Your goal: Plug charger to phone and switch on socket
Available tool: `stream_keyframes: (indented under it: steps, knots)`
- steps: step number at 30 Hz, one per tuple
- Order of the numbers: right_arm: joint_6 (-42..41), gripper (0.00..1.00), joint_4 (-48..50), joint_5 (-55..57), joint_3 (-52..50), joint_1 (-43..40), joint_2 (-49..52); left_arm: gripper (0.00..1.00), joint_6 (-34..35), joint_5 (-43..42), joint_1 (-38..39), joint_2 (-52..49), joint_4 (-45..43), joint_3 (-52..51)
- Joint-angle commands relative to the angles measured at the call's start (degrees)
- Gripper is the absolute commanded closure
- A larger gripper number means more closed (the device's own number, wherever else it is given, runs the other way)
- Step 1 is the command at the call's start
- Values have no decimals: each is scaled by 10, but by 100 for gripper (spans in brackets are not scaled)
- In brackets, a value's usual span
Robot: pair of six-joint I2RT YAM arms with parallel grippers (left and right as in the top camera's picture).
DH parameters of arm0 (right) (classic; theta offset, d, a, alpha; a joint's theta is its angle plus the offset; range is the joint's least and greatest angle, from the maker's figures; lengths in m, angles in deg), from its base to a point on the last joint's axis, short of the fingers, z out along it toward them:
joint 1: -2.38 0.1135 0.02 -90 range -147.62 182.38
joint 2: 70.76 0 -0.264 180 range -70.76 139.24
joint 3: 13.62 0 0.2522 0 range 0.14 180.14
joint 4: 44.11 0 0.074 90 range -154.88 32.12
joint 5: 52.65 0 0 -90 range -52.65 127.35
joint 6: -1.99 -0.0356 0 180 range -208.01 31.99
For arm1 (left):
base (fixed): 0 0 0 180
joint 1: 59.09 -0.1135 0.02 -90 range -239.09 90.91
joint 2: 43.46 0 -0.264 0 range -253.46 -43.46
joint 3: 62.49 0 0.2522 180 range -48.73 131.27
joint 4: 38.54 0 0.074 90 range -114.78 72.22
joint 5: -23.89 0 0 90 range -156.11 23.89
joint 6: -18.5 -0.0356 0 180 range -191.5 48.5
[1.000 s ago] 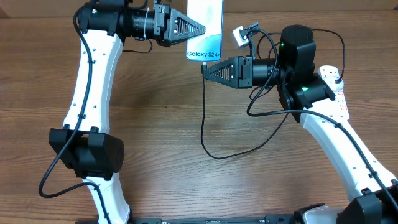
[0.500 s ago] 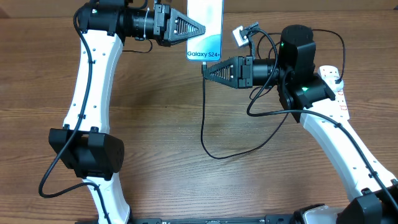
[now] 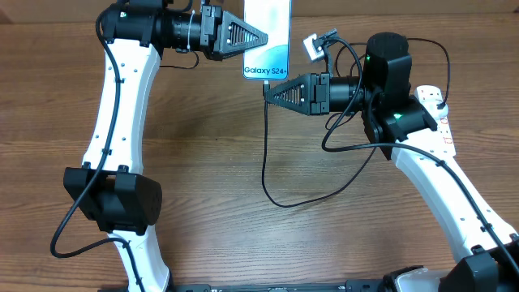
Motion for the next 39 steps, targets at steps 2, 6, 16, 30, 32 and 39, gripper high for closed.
stream_keyframes:
  steps: [2,6,16,30,32,39]
  knots:
    - [0,96,5,11,13,-2,-14,96,-13,-19,8,5,1,5]
    - [0,96,5,12,13,-2,-14,96,-13,-21,11,5,1,5]
    - [5,96,5,13,13,-2,-14,96,-13,-21,12,5,0,5]
    - [13,96,2,9,13,-2,-14,96,-13,8,12,5,0,5]
    - [13,96,0,9,13,-2,-14,96,-13,5,12,5,0,5]
    - [29,96,-24,9,13,-2,-14,96,-4,1,12,5,0,5]
